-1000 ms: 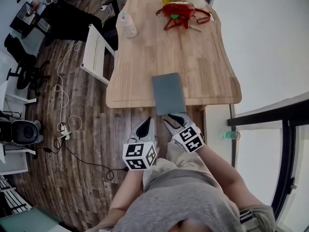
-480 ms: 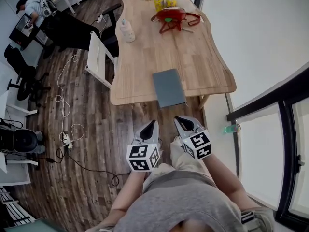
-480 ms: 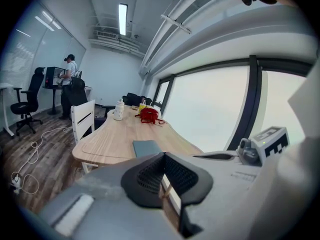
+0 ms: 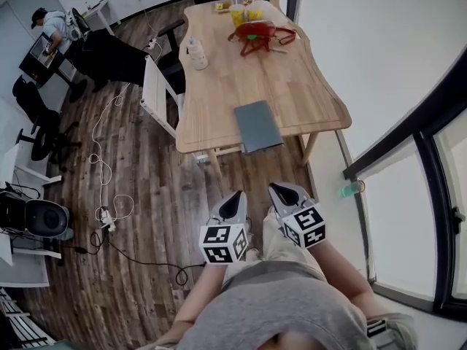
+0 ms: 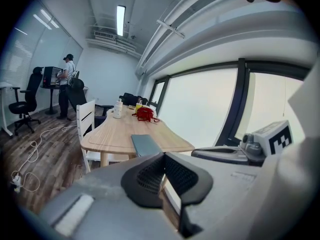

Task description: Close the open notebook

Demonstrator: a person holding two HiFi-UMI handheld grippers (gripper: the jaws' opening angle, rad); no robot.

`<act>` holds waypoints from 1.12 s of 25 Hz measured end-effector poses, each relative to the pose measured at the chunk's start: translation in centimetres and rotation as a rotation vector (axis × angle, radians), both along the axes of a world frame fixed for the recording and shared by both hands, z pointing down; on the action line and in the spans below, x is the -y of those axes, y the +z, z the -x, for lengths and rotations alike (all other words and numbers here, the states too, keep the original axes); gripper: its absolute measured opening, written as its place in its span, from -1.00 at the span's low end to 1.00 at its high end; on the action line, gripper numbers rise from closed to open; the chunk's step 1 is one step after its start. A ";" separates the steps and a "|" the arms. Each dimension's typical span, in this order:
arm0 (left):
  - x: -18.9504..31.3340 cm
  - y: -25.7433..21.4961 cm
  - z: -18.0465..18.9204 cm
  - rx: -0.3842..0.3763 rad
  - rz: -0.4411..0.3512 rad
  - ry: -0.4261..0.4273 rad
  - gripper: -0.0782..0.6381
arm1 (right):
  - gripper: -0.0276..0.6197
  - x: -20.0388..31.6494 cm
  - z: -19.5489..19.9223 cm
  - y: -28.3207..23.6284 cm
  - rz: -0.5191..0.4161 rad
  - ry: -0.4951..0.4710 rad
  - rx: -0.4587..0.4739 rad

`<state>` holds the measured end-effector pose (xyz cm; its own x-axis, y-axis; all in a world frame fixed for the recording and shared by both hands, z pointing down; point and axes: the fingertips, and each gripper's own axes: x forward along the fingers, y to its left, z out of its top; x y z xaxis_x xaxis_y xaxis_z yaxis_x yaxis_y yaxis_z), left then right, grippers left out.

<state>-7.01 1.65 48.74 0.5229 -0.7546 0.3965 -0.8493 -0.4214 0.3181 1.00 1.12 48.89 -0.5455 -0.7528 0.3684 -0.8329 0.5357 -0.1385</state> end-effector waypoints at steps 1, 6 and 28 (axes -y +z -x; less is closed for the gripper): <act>-0.7 0.0 0.2 -0.001 -0.001 0.002 -0.77 | -0.91 -0.6 0.2 0.0 -0.001 0.003 0.002; -3.6 0.4 1.2 0.001 0.000 0.013 -0.77 | -0.91 -3.3 1.0 -0.3 -0.014 0.015 0.013; -6.7 0.0 3.4 -0.007 -0.026 -0.021 -0.77 | -0.92 -7.0 2.7 -1.6 -0.036 -0.001 0.038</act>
<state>-10.45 8.34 48.78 0.5094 -0.7755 0.3730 -0.8558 -0.4114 0.3135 -1.70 8.16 47.25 -0.5590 -0.7650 0.3198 -0.8271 0.5415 -0.1506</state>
